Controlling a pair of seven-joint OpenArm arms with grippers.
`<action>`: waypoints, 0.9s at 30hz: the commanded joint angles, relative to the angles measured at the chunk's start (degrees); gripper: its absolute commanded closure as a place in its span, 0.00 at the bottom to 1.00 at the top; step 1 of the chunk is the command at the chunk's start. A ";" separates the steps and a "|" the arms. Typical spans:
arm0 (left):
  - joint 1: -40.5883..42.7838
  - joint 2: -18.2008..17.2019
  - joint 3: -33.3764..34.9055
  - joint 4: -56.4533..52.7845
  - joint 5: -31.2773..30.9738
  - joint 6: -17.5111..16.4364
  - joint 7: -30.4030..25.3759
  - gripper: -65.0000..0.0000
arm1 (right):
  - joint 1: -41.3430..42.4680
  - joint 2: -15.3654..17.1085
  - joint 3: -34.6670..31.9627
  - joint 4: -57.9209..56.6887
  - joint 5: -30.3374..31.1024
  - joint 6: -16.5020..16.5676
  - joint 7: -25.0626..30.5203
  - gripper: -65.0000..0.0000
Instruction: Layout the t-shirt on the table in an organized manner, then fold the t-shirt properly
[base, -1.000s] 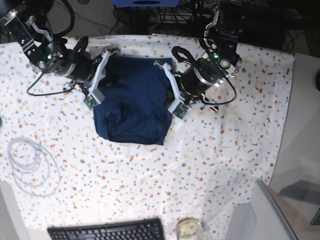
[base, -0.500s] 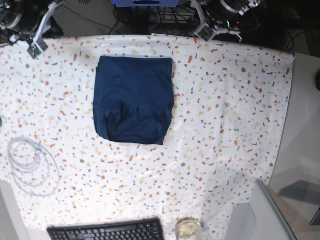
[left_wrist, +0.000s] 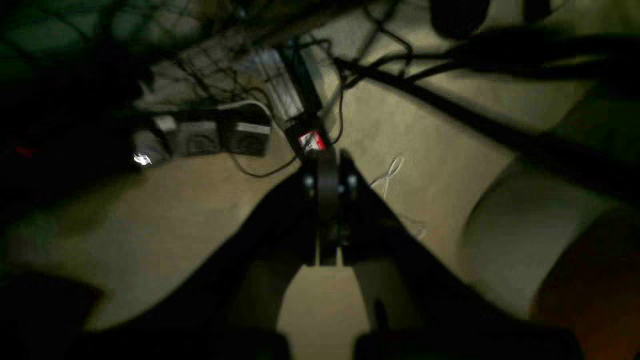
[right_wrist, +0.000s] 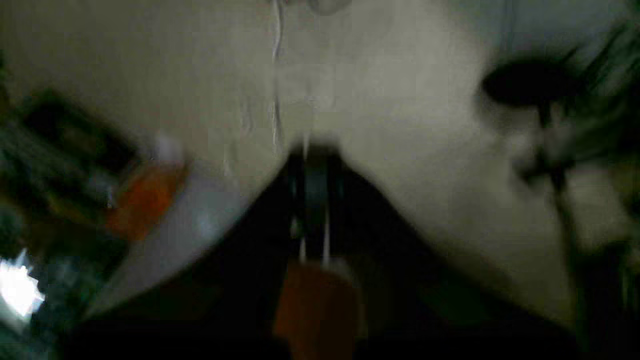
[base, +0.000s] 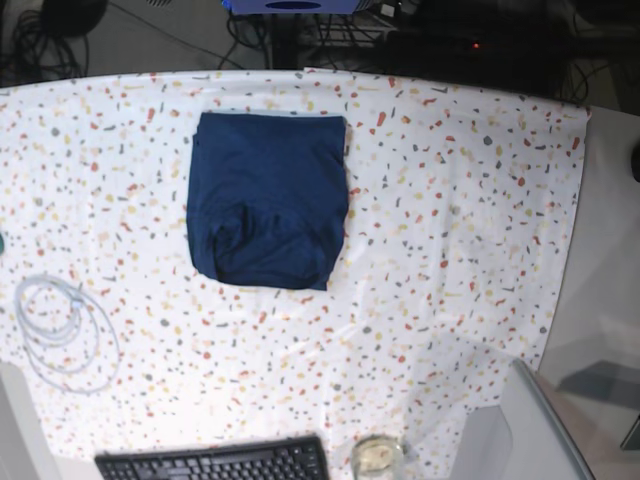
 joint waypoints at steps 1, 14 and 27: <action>-2.92 -0.49 -0.12 -12.09 -0.63 -0.74 -7.01 1.00 | 2.19 -2.06 0.09 -10.12 0.22 0.35 3.61 1.00; -24.10 -4.62 -0.03 -38.20 -0.46 -0.74 -16.07 1.00 | 14.76 -16.39 0.09 -43.53 0.39 -10.90 48.71 1.00; -24.46 -4.36 -0.21 -38.29 20.99 -0.74 -19.85 1.00 | 17.84 -15.86 0.09 -40.89 0.39 -17.41 44.93 1.00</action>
